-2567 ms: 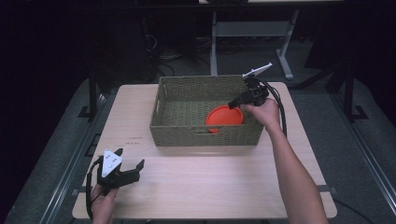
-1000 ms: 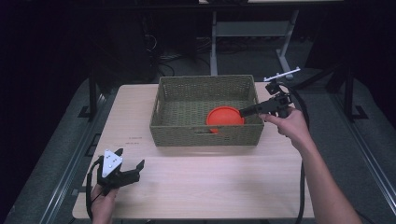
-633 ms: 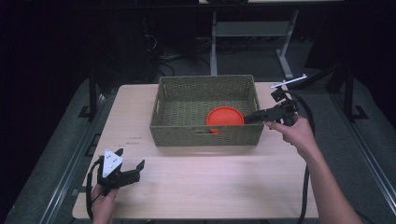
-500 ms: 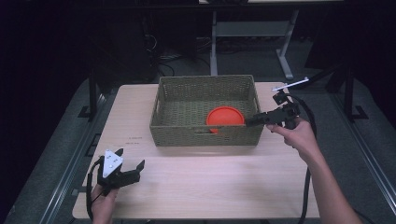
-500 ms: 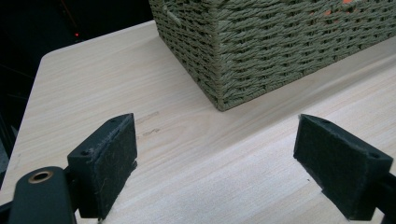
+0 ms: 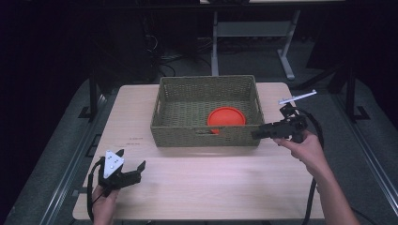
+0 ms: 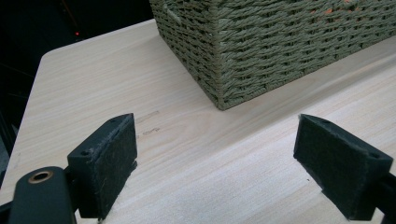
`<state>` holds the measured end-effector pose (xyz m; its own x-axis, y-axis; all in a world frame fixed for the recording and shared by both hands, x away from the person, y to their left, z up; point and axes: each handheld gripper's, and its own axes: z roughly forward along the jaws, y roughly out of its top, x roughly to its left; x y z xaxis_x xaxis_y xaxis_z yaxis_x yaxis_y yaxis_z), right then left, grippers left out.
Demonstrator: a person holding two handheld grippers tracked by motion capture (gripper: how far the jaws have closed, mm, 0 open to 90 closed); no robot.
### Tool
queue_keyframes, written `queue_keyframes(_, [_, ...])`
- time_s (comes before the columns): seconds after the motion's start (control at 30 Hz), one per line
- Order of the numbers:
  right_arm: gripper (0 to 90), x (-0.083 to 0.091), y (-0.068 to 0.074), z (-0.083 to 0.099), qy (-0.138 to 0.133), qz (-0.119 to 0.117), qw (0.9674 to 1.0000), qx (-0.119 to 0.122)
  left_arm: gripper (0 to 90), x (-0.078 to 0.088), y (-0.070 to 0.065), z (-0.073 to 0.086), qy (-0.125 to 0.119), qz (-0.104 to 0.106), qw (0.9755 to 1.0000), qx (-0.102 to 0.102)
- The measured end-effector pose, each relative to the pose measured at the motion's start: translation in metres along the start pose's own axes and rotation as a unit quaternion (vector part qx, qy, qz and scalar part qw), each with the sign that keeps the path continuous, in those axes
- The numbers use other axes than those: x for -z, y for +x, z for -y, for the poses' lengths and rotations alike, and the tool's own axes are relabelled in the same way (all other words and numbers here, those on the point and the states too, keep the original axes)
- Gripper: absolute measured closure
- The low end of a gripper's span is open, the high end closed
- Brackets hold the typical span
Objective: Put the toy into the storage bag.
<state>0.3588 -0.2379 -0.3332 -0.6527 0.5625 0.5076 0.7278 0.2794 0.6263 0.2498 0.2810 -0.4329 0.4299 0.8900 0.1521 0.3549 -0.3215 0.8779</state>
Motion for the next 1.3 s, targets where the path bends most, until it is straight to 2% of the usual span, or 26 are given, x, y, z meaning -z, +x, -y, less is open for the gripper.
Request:
queue_keyframes(0.27, [25.6, 0.0, 0.003, 0.019, 0.002, 0.003, 1.0, 0.006, 12.8, 0.0, 0.0, 0.0, 0.002, -0.001, 1.0, 0.001])
queue_keyframes(0.5, [24.6, -0.002, -0.005, 0.038, 0.0, -0.003, 1.0, -0.003, 12.8, -0.001, -0.001, 0.0, 0.0, 0.0, 1.0, 0.001])
queue_keyframes(0.73, [24.6, -0.005, -0.015, 0.058, -0.001, -0.014, 0.9996, -0.024, 12.8, -0.001, -0.002, 0.0, 0.0, 0.001, 1.0, -0.004])
queue_keyframes(1.0, [24.6, -0.008, -0.021, 0.077, 0.008, -0.009, 0.9992, -0.037, 12.8, -0.001, -0.002, 0.0, -0.001, 0.0, 1.0, -0.002])
queue_keyframes(1.17, [24.5, -0.006, -0.028, 0.092, 0.005, -0.011, 0.9984, -0.055, 12.8, -0.001, -0.002, 0.0, 0.003, 0.0, 1.0, -0.003])
queue_keyframes(1.3, [24.0, -0.006, -0.034, 0.104, 0.001, -0.015, 0.998, -0.061, 12.8, -0.001, -0.002, 0.0, 0.0, 0.001, 1.0, -0.003])
